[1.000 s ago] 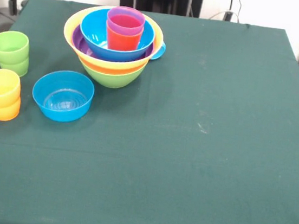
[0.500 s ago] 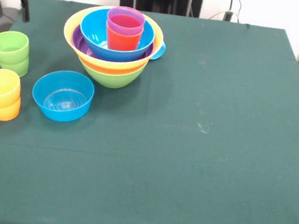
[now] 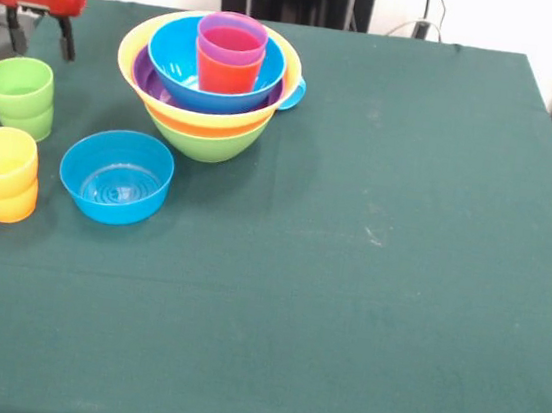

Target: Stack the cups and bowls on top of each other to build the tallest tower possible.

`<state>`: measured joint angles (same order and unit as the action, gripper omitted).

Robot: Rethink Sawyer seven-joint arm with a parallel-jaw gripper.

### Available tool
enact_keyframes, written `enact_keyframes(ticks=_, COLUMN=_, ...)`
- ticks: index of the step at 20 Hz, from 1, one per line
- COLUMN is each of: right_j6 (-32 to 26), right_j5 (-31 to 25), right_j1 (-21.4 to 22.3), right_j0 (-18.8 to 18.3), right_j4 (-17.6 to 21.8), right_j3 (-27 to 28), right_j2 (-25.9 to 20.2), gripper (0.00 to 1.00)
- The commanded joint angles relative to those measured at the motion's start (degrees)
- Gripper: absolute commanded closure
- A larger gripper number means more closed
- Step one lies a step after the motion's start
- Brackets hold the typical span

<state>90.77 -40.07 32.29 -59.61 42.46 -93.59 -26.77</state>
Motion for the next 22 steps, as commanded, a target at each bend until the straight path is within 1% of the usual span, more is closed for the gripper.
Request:
enact_keyframes(ticks=1, right_j6=-12.1, right_j5=3.0, right_j1=-4.6, right_j0=1.5, right_j4=5.2, right_j3=0.9, right_j2=-3.5, gripper=0.00)
enact_keyframes(ticks=7, right_j6=-11.7, right_j5=2.5, right_j1=-6.0, right_j0=2.1, right_j4=5.5, right_j3=2.6, right_j2=-3.7, gripper=0.00)
enact_keyframes(ticks=13, right_j6=-11.8, right_j5=2.5, right_j1=-5.8, right_j0=1.6, right_j4=5.3, right_j3=2.3, right_j2=-4.0, gripper=0.00)
enact_keyframes(ticks=16, right_j6=-12.3, right_j5=1.6, right_j1=-5.5, right_j0=1.5, right_j4=4.9, right_j3=2.5, right_j2=-4.3, gripper=0.00)
enact_keyframes(ticks=22, right_j6=-13.1, right_j5=-1.8, right_j1=-2.8, right_j0=1.6, right_j4=3.0, right_j3=2.2, right_j2=-5.5, gripper=0.00)
